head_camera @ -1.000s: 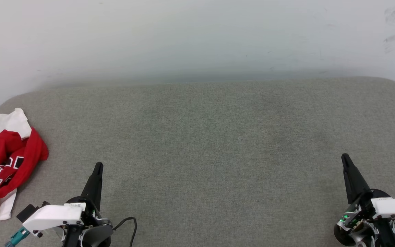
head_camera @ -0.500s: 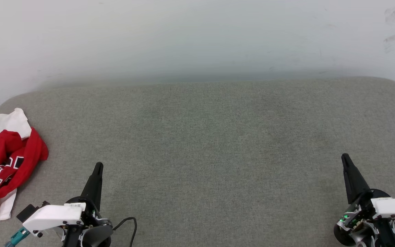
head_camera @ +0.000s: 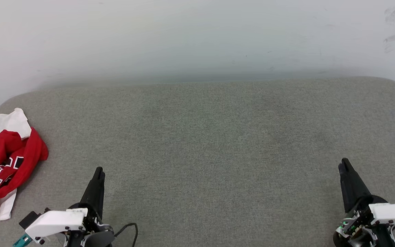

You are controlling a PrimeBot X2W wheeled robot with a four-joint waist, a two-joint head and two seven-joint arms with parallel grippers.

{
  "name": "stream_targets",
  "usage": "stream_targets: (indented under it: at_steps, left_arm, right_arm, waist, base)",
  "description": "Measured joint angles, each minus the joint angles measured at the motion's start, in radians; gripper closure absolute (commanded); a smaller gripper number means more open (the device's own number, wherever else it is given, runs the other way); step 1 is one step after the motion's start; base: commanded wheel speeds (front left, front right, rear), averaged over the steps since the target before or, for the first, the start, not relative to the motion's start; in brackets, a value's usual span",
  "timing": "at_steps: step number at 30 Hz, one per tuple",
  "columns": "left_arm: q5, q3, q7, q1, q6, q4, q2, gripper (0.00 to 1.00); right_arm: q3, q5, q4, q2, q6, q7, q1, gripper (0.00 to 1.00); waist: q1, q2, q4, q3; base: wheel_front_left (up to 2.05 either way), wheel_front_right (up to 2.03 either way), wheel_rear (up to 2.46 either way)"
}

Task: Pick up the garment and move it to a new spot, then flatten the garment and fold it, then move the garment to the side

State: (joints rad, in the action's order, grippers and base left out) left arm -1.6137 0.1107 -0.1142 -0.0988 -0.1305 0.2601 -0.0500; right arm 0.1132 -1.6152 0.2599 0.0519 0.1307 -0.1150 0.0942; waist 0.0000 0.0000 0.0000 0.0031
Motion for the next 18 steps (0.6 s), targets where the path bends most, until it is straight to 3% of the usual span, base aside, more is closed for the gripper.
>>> stream_targets:
  at_steps: [9, 14, 18]
  left_arm:
    - [0.026, -0.004, 0.031, 0.040, 0.000, 0.012, 0.004, 0.00]
    - [0.089, 0.009, 0.055, 0.044, 0.009, -0.008, 0.004, 0.00]
    - [0.200, 0.018, 0.082, 0.047, 0.038, -0.052, 0.004, 0.00]
  right_arm:
    - [-0.002, 0.024, 0.028, -0.002, 0.000, 0.028, -0.040, 0.00]
    - [0.008, 0.084, 0.015, -0.002, 0.000, 0.054, -0.040, 0.00]
    - [0.015, 0.203, -0.026, -0.002, 0.000, 0.080, -0.045, 0.00]
  waist:
    - [0.0000, 0.0000, 0.000, 0.001]
    - [0.0000, 0.0000, 0.000, 0.002]
    - [0.0000, 0.0000, 0.000, 0.004]
  base:
    - [0.00, 0.00, 0.00]
    - [0.00, 0.00, 0.00]
    - [0.00, 0.00, 0.00]
